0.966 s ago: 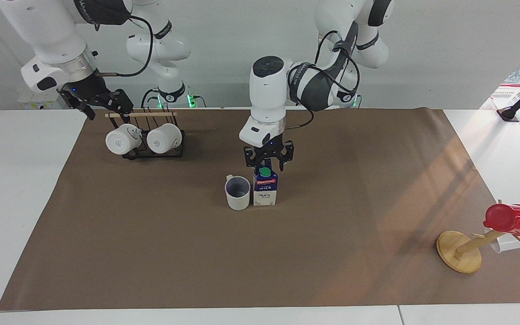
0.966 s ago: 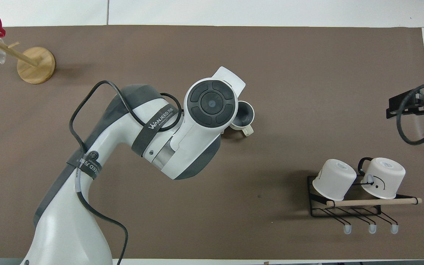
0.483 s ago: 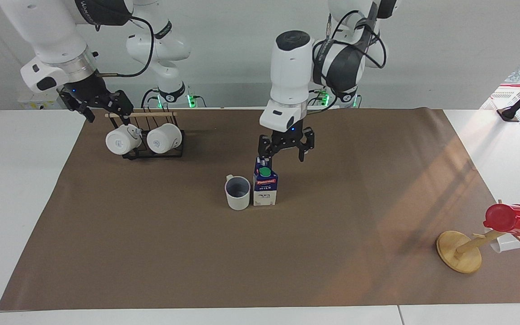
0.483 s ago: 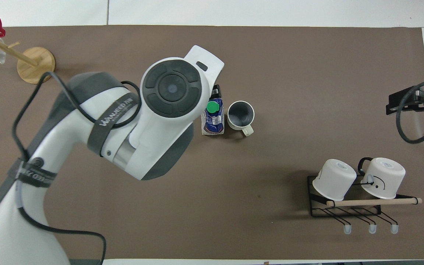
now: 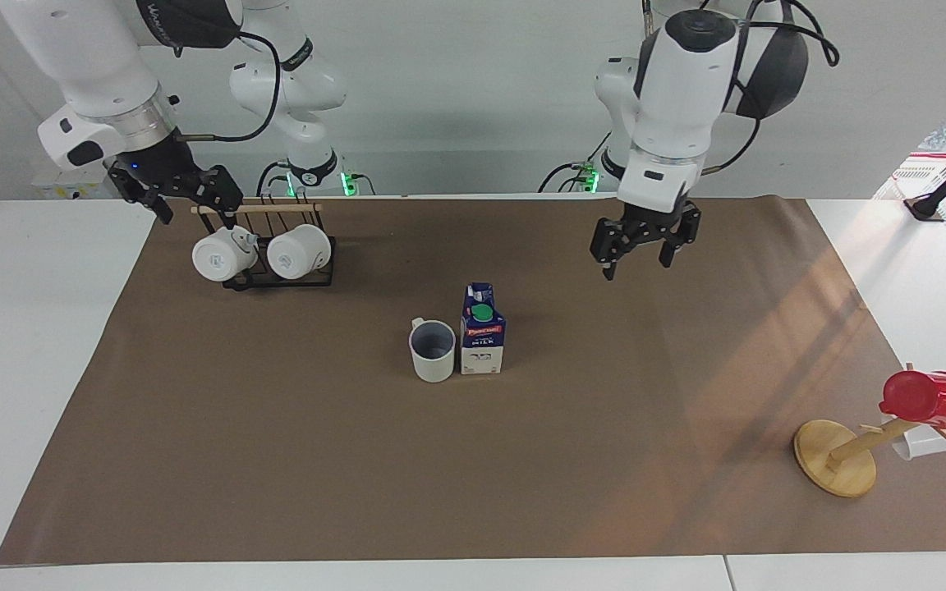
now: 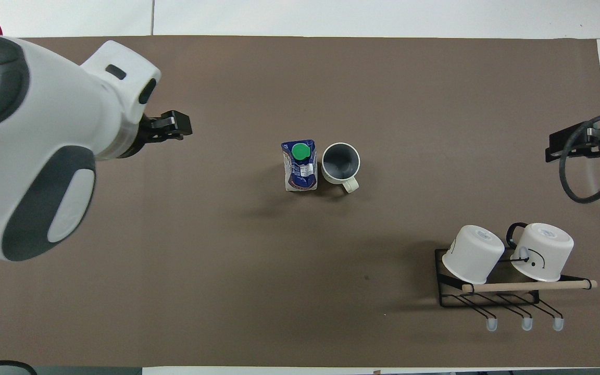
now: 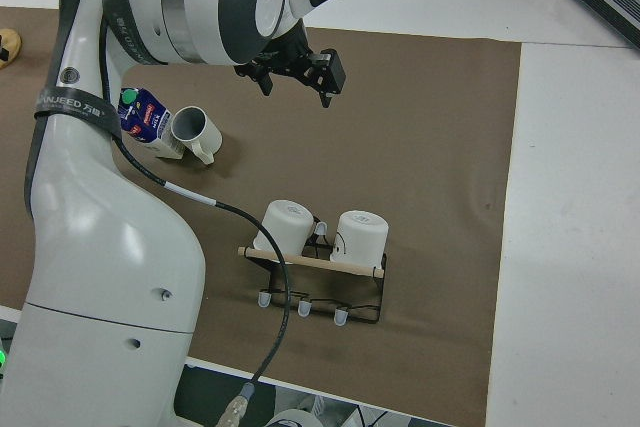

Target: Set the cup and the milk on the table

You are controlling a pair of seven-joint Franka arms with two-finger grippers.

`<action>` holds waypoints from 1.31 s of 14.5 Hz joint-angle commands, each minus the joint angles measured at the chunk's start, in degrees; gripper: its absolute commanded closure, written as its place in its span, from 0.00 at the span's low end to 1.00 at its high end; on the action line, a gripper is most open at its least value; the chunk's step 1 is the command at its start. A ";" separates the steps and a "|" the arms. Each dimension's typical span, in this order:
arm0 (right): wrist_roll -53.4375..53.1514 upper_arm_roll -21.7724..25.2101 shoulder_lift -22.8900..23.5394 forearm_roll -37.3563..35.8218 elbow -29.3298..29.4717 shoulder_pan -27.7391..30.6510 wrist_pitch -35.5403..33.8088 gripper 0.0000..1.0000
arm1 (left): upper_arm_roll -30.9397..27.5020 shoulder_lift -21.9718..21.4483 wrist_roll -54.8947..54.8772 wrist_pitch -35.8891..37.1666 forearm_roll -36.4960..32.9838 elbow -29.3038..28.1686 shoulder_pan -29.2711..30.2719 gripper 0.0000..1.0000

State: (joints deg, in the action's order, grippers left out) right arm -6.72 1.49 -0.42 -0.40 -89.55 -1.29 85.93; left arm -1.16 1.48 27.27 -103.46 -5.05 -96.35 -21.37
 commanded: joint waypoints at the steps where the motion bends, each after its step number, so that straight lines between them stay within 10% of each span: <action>1: 2.32 -0.08 -1.69 -0.39 -2.29 0.32 0.37 0.00 | 0.54 -2.71 -12.11 1.94 4.50 -2.17 7.63 0.00; 7: 1.88 -0.17 -1.69 -0.30 -2.47 0.23 0.82 0.00 | 0.46 -2.19 -29.98 7.99 6.54 2.46 19.60 0.00; 19: 3.72 -0.17 -1.16 -1.78 -1.42 -0.29 0.29 0.00 | 0.63 -1.13 -31.66 18.38 7.77 8.29 21.90 0.00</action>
State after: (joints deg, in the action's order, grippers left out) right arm -5.63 1.39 -0.79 -0.66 -90.18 -1.48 86.26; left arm -1.18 -0.16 -3.41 -86.79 1.66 -89.48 -0.37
